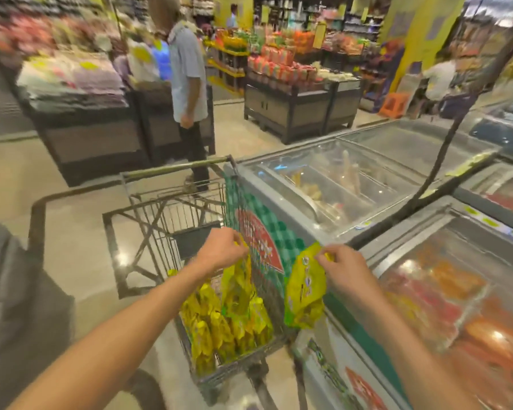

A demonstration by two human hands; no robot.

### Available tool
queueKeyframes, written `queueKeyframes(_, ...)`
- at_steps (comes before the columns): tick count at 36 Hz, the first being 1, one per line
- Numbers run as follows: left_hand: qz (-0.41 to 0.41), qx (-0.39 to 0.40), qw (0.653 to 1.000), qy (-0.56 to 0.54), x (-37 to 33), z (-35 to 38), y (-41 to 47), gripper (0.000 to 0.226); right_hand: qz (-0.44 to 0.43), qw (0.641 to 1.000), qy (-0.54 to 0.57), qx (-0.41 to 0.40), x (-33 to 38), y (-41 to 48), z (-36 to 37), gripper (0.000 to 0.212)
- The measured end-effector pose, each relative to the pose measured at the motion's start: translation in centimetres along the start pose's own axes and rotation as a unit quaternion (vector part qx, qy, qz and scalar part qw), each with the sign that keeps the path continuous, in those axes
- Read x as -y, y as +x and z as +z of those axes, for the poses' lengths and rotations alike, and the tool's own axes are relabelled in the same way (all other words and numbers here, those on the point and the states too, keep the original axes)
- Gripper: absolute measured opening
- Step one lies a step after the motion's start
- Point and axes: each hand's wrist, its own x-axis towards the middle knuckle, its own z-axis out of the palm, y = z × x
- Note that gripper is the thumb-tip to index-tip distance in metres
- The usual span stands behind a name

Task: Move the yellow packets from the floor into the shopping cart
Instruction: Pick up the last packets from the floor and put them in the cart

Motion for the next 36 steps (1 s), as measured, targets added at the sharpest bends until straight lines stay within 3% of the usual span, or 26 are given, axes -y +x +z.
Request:
queueKeyframes(7,-0.041,-0.027,0.999,-0.021,2.5,-1.6,5.2,0.015,-0.071,0.995,-0.042,0.058,4.0,8.8,4.1,0.02)
queueKeyframes(18,-0.133,-0.007,0.991,-0.023,6.1,0.1,16.9,0.022,-0.129,0.979,-0.051,0.147,7.7,23.3,12.9,0.021)
queueKeyframes(27,-0.173,-0.012,0.985,0.006,10.9,7.0,27.0,0.025,-0.168,0.959,-0.089,0.21,4.5,33.8,24.1,0.024)
queueKeyframes(36,-0.207,0.039,0.977,0.019,18.7,15.1,33.6,0.027,-0.11,0.947,-0.122,0.274,-0.2,39.0,35.0,0.027)
